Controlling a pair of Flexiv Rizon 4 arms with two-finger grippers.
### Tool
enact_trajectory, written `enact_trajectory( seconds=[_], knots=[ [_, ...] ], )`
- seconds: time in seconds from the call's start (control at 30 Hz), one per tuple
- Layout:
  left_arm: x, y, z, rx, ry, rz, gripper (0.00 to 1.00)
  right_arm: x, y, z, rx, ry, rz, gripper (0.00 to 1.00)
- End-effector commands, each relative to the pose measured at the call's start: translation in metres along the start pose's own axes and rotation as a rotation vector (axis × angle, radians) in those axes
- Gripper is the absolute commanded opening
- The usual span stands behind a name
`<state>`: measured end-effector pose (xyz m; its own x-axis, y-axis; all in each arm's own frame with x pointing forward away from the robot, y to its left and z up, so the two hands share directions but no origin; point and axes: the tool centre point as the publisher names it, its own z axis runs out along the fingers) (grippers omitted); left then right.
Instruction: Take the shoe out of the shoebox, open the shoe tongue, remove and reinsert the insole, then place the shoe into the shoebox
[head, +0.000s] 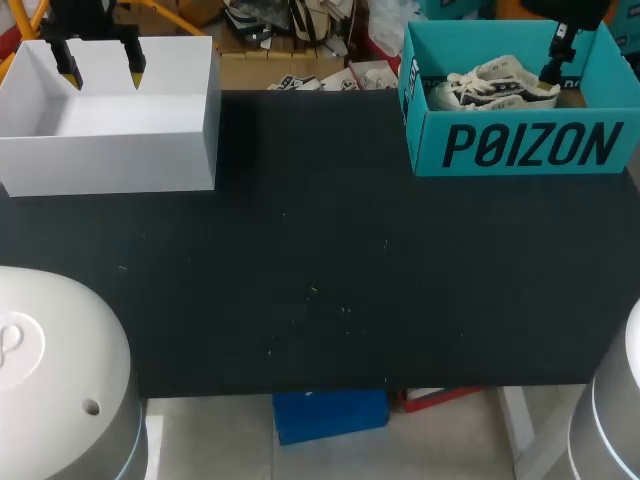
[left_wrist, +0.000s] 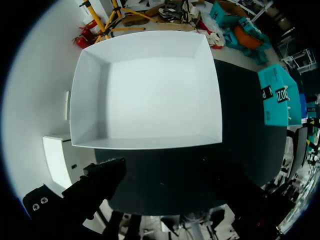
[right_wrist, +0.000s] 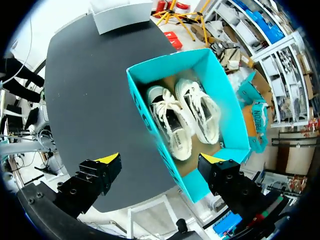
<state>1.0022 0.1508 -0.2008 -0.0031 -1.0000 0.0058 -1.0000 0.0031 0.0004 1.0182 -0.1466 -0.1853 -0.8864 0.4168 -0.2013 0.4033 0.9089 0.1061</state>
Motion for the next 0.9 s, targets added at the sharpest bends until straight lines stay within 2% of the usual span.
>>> enact_trajectory(
  seconds=[0.03,0.2,0.23,0.3,0.33,0.4,0.43,0.53,0.57,0.67,0.73,0.9],
  knots=[
    [0.001,0.001,-0.001,-0.002,-0.004,-0.002,1.0,-0.013,-0.003,0.007,-0.077,0.061,-0.193,1.0],
    [0.001,0.001,-0.001,-0.002,-0.004,-0.002,1.0,-0.026,0.003,0.016,-0.028,0.095,-0.3,1.0],
    [0.001,0.001,-0.001,-0.002,-0.004,-0.002,1.0,-0.028,0.005,0.019,-0.015,0.101,-0.316,0.96],
    [0.001,0.001,-0.001,-0.002,-0.004,-0.002,1.0,-0.033,0.01,0.023,0.008,0.107,-0.346,0.69],
    [0.001,0.001,-0.001,-0.002,-0.004,-0.002,1.0,-0.036,0.013,0.025,0.026,0.109,-0.368,0.69],
    [0.001,0.001,-0.001,-0.002,-0.004,-0.002,1.0,-0.041,0.019,0.03,0.042,0.109,-0.383,0.76],
    [0.001,0.001,-0.001,-0.002,-0.004,-0.002,1.0,-0.043,0.021,0.033,0.055,0.107,-0.391,0.76],
    [0.001,0.001,-0.001,-0.002,-0.004,-0.002,1.0,-0.048,0.027,0.041,0.081,0.102,-0.407,0.69],
    [0.001,0.001,-0.001,-0.002,-0.004,-0.002,1.0,-0.05,0.029,0.044,0.084,0.101,-0.408,0.71],
    [0.001,0.001,-0.001,-0.002,-0.004,-0.002,1.0,-0.051,0.034,0.053,0.09,0.099,-0.406,0.66],
    [0.001,0.001,-0.001,-0.002,-0.004,-0.002,1.0,-0.049,0.035,0.061,0.092,0.103,-0.396,0.53],
    [0.001,0.001,-0.001,-0.002,-0.004,-0.002,1.0,-0.044,0.038,0.083,0.094,0.113,-0.377,0.52]
  ],
)
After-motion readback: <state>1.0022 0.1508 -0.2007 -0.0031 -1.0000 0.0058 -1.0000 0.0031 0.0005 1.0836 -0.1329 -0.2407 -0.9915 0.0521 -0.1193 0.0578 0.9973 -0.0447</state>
